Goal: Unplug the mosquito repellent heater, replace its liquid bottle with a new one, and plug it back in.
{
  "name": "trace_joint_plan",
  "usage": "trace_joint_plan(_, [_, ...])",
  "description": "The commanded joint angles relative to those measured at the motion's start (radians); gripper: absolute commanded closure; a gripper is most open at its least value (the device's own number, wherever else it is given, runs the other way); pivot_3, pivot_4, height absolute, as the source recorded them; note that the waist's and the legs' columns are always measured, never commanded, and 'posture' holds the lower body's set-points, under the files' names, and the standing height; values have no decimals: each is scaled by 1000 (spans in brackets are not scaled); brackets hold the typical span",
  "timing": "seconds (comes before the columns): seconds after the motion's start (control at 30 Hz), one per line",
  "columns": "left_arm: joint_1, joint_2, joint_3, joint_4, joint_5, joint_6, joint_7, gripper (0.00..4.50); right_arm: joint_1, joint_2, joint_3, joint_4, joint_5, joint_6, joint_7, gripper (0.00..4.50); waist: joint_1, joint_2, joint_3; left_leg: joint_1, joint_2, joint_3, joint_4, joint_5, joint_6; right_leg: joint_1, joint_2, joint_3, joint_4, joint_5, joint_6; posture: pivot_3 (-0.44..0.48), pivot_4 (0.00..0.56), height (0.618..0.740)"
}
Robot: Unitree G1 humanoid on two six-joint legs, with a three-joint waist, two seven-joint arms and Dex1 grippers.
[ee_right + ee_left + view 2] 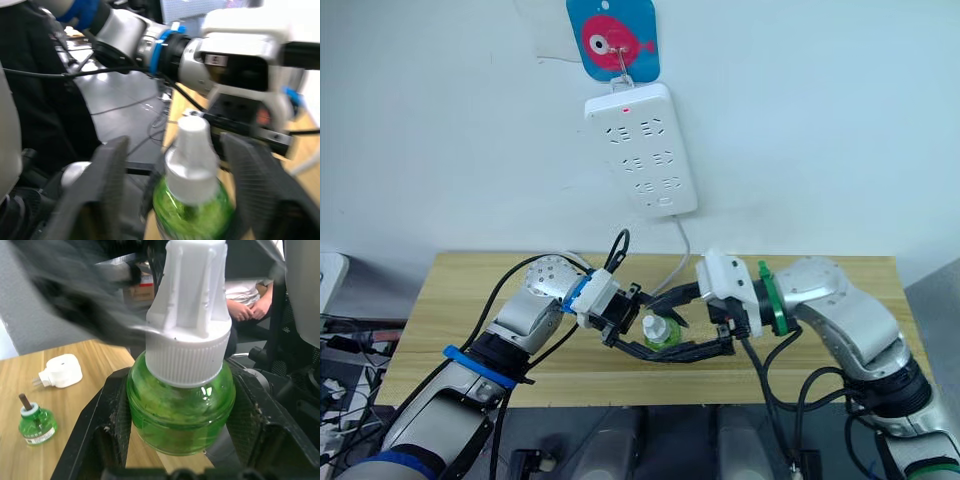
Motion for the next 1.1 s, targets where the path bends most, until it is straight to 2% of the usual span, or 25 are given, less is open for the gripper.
trace_joint_plan(0.03, [12,-20,66,-15,40,42,100,2217,113,-34,-154,-140,51,77,-143,56,2,0,0,0,0,-1,0,0,0,0,0,0,0,0,0,168,282,740])
trace_joint_plan(0.17, [26,-51,103,-35,93,106,222,2217,217,32,-186,-282,17,147,-389,56,-5,0,0,0,0,-1,0,0,0,-1,0,1,2,0,0,161,289,740])
trace_joint_plan(0.33, [55,-79,128,-72,130,152,308,2217,242,165,-101,-363,-85,211,-664,56,-10,0,0,3,0,0,3,1,0,-3,1,5,12,-1,1,146,292,740])
trace_joint_plan(0.57, [74,-92,136,-112,141,189,333,2217,250,311,29,-358,-183,244,-860,56,-9,0,0,2,0,0,3,2,-2,-3,1,3,13,-1,1,140,293,740])
trace_joint_plan(0.67, [71,-94,139,-108,149,181,329,2217,273,341,45,-357,-182,248,-879,596,-9,0,0,2,0,0,3,2,-2,-3,1,3,12,-1,1,145,290,740])
trace_joint_plan(0.93, [73,-99,145,-104,158,178,313,2217,276,340,23,-353,-166,239,-857,3371,-8,0,0,2,0,0,3,2,-2,-3,1,2,12,-1,1,146,272,740])
trace_joint_plan(1.1, [84,-96,142,-116,157,168,296,2217,277,312,33,-366,-136,226,-796,3414,-7,0,0,2,0,1,3,2,-2,-3,1,3,12,-1,0,146,257,740])
